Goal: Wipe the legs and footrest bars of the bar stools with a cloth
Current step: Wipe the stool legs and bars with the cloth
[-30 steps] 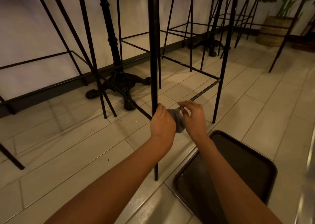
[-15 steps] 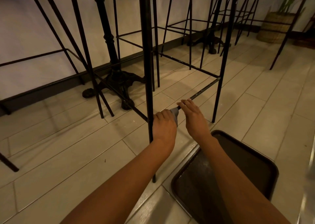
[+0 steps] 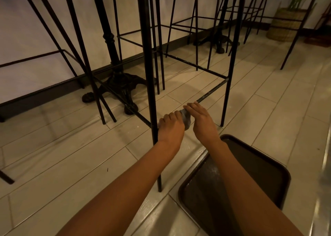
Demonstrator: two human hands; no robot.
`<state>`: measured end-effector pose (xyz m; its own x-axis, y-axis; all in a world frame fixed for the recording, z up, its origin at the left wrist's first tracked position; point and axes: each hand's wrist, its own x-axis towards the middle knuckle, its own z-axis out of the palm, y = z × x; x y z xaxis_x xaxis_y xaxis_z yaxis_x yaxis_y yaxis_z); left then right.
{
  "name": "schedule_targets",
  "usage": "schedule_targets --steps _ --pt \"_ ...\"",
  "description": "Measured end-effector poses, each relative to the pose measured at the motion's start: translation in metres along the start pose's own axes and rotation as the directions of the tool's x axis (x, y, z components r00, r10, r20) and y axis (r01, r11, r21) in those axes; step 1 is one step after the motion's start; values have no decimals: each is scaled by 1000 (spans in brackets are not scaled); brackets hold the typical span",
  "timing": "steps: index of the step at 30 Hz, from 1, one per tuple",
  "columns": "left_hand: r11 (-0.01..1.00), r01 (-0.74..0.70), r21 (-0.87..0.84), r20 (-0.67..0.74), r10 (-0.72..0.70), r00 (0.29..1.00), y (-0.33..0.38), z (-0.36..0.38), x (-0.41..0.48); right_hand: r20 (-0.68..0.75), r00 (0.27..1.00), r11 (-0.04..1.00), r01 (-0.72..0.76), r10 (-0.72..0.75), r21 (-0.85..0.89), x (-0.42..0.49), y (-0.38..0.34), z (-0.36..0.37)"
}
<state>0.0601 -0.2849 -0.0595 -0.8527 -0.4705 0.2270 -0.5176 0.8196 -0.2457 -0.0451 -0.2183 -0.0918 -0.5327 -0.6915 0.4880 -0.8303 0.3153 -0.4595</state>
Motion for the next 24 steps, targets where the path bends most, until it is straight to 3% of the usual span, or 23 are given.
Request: schedule_targets --steps 6,9,12,19,24 --pt "993 61 104 39 -65 997 -3 -3 -15 -40 999 1000 -20 20 -6 -2 -3 1" --pt "992 97 79 86 -104 991 -1 -8 -10 -45 999 1000 -24 24 11 -2 -2 2" --pt "995 23 102 125 -36 992 8 -8 2 -47 998 999 -27 28 37 -3 -1 3" --pt "995 -14 -103 77 22 997 7 -6 14 -30 999 999 -39 40 29 -1 -1 1" --pt "997 1 -83 107 8 994 5 -10 6 -20 999 999 -45 45 1 -1 0 1"
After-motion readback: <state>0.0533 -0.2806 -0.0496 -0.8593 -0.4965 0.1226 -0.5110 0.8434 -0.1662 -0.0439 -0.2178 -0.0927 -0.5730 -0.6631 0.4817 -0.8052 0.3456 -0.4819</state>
